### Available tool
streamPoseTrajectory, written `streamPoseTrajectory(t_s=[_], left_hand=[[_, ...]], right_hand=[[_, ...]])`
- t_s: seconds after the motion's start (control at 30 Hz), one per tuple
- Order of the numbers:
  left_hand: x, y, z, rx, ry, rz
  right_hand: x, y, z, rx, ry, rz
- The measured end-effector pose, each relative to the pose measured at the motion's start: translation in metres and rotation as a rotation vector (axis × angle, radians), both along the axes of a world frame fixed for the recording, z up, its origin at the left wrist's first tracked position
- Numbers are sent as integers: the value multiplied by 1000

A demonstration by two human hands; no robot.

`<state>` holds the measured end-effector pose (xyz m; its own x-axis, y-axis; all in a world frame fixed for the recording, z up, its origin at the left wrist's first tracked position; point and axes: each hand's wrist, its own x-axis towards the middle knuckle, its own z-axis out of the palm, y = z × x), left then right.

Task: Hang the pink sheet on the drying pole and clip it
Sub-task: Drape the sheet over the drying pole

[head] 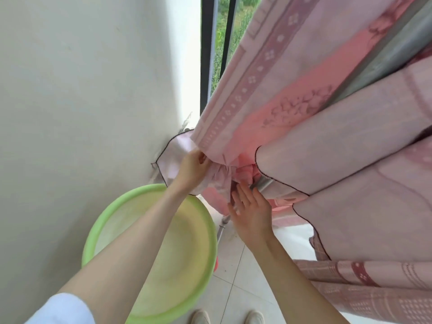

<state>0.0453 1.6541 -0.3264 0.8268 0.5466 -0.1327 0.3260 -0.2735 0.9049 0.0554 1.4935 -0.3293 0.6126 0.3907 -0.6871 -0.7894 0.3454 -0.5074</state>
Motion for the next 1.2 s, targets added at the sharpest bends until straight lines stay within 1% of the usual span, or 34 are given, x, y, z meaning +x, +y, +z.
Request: streamPoseTrajectory(t_s=[0.07, 0.17, 0.23, 0.33, 0.5, 0.63, 0.73, 0.83, 0.97, 1.07, 1.2], left_hand=[[-9, -9, -4, -89, 37, -135], [-30, -15, -16, -158, 162, -187], [-42, -18, -23, -112, 194, -176], [-64, -36, -1, -71, 206, -140], [-98, -69, 63, 91, 130, -179], [-112, -81, 128, 256, 69, -251], [-116, -90, 181, 394, -43, -267], [-115, -103, 240, 535, -115, -244], [-107, -123, 317, 758, -244, -247], [-94, -147, 378, 884, -353, -231], [-76, -191, 450, 1018, -518, -218]], right_hand=[[-1, -7, -2, -69, -46, 61], [-8, -16, -1, -211, -132, 189], [-15, -20, 8, -326, -209, 271], [-28, -28, 35, -504, -362, 356], [-51, -58, 112, -657, -685, 495], [-64, -84, 173, -668, -781, 604], [-70, -101, 217, -681, -935, 585], [-66, -117, 267, -714, -1114, 565], [-59, -147, 342, -741, -1442, 561], [-53, -175, 405, -786, -1701, 460], [-40, -219, 475, -860, -1951, 267]])
